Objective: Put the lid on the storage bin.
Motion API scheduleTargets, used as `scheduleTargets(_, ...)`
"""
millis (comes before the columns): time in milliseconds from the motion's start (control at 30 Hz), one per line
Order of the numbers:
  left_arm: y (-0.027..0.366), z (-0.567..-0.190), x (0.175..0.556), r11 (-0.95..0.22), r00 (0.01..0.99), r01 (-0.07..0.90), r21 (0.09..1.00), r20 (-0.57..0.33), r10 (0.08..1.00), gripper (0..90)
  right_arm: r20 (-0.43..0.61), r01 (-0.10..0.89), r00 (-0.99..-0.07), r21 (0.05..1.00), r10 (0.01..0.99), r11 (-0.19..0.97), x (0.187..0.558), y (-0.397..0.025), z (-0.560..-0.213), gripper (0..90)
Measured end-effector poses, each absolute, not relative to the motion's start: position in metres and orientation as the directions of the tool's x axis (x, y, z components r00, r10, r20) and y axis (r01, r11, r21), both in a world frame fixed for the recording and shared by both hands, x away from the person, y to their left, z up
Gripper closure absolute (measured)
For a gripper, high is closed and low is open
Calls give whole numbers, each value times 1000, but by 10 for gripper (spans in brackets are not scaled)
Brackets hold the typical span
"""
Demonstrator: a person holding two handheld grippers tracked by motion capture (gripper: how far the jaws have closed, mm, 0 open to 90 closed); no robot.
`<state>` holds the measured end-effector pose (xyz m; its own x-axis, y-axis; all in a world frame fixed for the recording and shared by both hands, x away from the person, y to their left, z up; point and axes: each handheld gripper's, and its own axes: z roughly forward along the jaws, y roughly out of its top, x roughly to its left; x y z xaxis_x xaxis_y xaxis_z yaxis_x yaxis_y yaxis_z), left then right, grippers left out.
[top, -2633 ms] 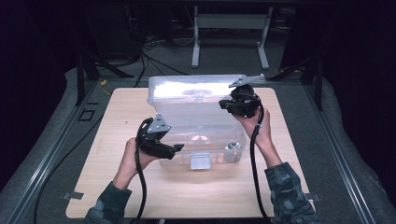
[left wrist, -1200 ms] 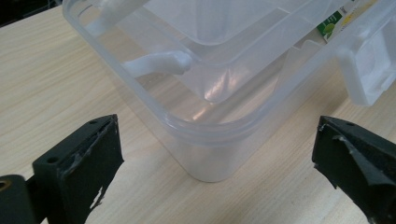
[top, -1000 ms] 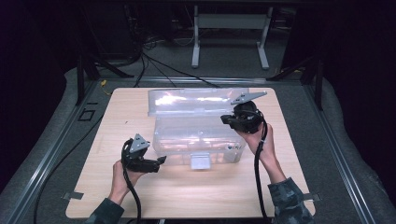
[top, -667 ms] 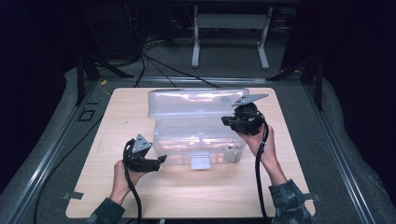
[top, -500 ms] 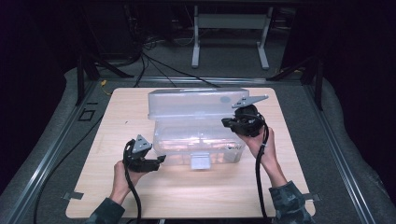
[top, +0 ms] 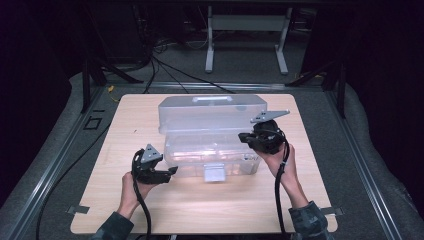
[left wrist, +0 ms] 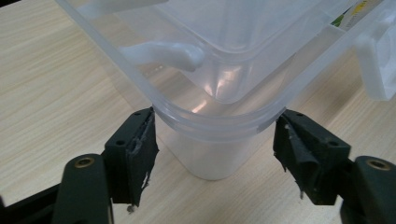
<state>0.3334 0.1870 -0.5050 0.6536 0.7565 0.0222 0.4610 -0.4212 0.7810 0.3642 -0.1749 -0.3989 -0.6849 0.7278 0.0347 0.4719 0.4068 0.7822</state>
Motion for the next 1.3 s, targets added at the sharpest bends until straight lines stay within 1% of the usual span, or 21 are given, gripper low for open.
scheduleTargets(133,189,-503,329,-429,651,461,777,32,758,231,48,480,-676,786,735,391,360,-181,-401,876)
scheduleTargets(233,189,-503,328,-430,646,474,769,29,763,217,51,483,-671,787,740,384,358,-184,-401,876)
scheduleTargets(300,191,-504,327,-432,643,483,762,25,765,178,54,484,-669,789,741,379,355,-189,-403,875)
scheduleTargets(400,192,-505,326,-427,636,493,758,21,771,149,58,489,-660,790,749,370,353,-193,-405,874)
scheduleTargets(533,195,-506,323,-424,632,497,757,19,774,135,68,499,-657,786,751,365,352,-197,-408,874)
scheduleTargets(833,200,-510,325,-419,623,518,746,7,782,135,92,518,-658,776,747,361,347,-202,-418,875)
scheduleTargets(1000,202,-510,325,-414,612,525,744,8,791,86,98,528,-658,767,747,365,345,-202,-425,874)
scheduleTargets(1300,204,-511,325,-409,605,531,742,6,796,62,94,538,-658,753,747,379,343,-204,-433,874)
